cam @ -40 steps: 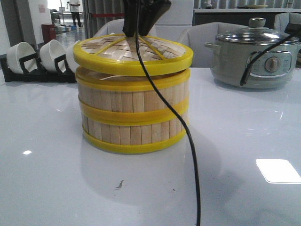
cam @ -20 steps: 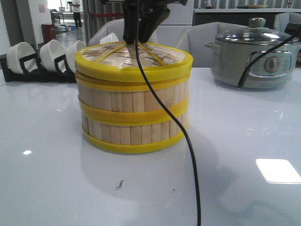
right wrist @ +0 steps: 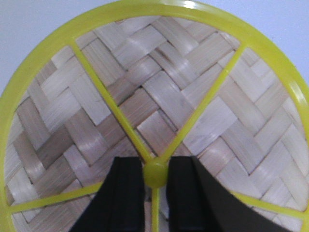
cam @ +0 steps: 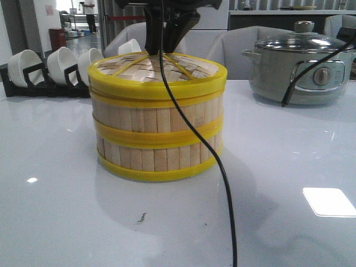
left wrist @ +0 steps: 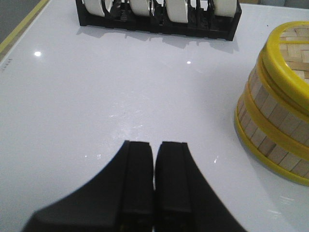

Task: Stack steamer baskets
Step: 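Lower the lid onto the top basket and open the right gripper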

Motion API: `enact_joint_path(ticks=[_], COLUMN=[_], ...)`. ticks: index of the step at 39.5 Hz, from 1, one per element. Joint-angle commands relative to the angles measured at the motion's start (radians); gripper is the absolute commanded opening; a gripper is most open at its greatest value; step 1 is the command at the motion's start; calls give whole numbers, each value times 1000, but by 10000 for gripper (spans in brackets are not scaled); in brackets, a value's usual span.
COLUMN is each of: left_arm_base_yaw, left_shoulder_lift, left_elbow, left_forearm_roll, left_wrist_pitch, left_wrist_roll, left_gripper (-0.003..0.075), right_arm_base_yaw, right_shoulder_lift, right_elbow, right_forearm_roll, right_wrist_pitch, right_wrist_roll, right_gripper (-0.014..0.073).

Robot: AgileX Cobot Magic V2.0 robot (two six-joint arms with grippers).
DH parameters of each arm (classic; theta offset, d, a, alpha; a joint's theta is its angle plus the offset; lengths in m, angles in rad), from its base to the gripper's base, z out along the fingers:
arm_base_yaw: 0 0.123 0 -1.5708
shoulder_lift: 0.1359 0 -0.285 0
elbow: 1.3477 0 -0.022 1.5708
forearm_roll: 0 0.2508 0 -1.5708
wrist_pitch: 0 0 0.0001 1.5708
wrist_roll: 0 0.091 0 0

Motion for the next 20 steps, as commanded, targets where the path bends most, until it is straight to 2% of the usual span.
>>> enact_joint_path(ticks=[1, 13, 15, 20], left_arm_base_yaw=[-8, -8, -8, -8], left_shoulder_lift=[-5, -5, -5, -5], left_elbow=[-28, -28, -28, -28], left_forearm_roll=[3, 3, 3, 3], left_wrist_pitch=[-78, -78, -78, -78], left_wrist_roll=[-13, -13, -13, -13], left_gripper=[83, 83, 83, 83], right_arm_base_yaw=[1, 1, 1, 1], right_shoulder_lift=[-58, -59, -59, -59], right_elbow=[-37, -37, -37, -37], right_forearm_roll=[-2, 1, 8, 20], right_wrist_pitch=[-57, -61, -61, -62], right_wrist_roll=[-2, -2, -2, -2], right_gripper=[48, 57, 80, 227])
